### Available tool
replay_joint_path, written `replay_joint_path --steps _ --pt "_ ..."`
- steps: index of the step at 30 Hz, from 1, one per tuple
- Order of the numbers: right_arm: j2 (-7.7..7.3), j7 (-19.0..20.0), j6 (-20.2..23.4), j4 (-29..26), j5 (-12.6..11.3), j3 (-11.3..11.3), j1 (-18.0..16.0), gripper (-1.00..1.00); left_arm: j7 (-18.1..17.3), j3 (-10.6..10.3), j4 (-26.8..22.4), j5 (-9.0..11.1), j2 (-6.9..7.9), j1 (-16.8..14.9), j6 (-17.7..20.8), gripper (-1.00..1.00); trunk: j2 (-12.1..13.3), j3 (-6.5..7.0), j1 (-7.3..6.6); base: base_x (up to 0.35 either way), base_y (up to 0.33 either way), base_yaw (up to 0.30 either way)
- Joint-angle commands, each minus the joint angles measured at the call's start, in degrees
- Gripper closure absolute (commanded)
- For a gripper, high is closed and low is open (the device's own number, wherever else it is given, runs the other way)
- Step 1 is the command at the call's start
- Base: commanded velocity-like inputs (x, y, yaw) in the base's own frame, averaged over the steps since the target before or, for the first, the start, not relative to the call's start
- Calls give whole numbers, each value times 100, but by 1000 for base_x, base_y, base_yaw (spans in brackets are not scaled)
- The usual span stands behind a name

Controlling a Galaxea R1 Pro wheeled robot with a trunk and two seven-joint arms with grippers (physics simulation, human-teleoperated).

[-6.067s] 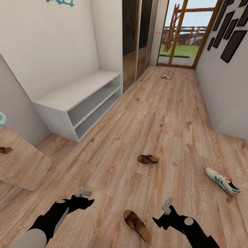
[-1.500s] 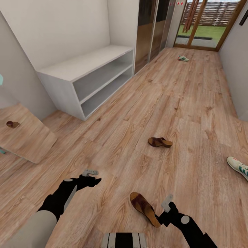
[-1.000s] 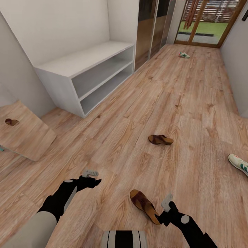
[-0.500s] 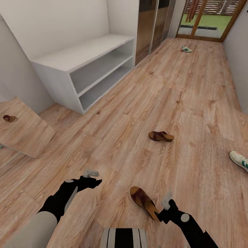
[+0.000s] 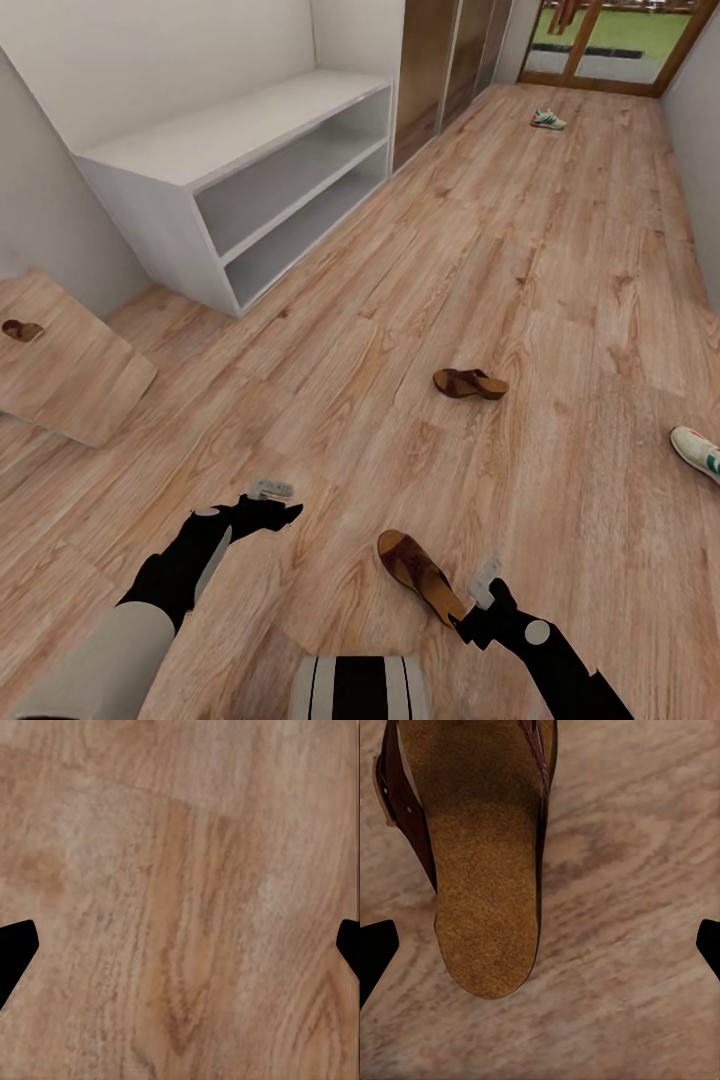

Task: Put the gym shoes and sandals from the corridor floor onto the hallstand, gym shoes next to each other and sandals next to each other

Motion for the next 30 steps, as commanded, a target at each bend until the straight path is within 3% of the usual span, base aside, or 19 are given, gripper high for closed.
replay_joint_path --steps 1,10,17,30 --pt "-1 27 27 -12 29 1 0 -100 -19 -8 -60 -35 -3 -16 24 -100 -1 -6 -1 0 0 0" --pt "-1 27 27 -18 29 1 0 -100 -17 3 -802 -12 -10 -36 30 -100 -1 -9 -1 0 0 0" --pt "-1 27 31 -151 29 -4 0 -100 -29 3 -913 -6 -16 -26 21 -100 -9 -155 15 0 0 0" --pt "-1 27 27 -199 29 -8 0 -100 -49 1 -931 -15 -8 4 -71 -100 -9 -215 15 0 0 0"
